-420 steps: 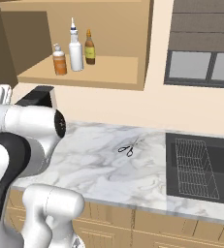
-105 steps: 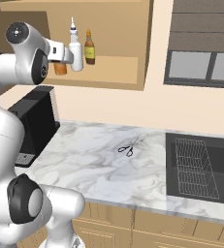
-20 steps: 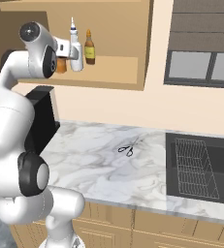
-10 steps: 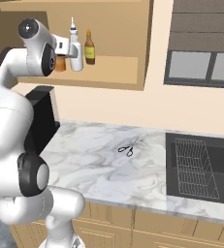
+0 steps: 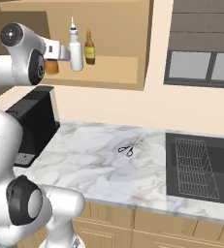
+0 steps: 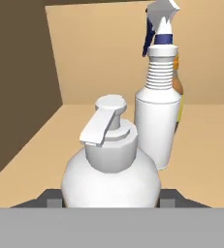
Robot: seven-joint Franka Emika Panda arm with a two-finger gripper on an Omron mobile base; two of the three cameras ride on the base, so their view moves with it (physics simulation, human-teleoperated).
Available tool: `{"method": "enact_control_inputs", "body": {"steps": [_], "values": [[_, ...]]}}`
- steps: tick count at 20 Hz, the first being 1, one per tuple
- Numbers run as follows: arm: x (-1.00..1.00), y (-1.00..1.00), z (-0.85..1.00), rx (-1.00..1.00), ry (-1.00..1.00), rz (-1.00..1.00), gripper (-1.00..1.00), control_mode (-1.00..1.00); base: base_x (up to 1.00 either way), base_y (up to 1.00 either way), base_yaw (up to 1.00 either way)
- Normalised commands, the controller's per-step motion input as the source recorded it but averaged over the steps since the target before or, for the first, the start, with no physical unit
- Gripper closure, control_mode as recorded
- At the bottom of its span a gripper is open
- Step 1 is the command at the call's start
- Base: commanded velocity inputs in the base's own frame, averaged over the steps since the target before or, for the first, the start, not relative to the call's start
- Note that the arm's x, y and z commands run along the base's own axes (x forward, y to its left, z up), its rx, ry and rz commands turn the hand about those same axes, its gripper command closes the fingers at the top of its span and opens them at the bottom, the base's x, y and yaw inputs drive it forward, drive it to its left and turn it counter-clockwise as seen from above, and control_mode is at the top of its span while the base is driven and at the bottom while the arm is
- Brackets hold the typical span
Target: Pick the spray and soap dispenser from the cabinet and place them on the counter.
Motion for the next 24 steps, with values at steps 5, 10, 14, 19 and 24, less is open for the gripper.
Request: {"method": "enact_control_inputs", "body": {"steps": [5,10,14,19,24], "values": [[-0.77,-0.04,0.01,0.0,-0.08,0.0,1.0,-1.0,0.0,0.0,0.0],[-0.85,-0.11,0.0,0.0,-0.05,0.0,1.0,-1.0,0.0,0.0,0.0],[-0.88,-0.14,0.0,0.0,-0.02,0.0,1.0,-1.0,0.0,0.0,0.0],[-0.74,-0.12,0.0,0.0,-0.03,0.0,1.0,-1.0,0.0,0.0,0.0],[-0.54,0.0,-0.03,-0.01,-0.02,-0.03,1.0,-1.0,0.0,0.0,0.0]]}}
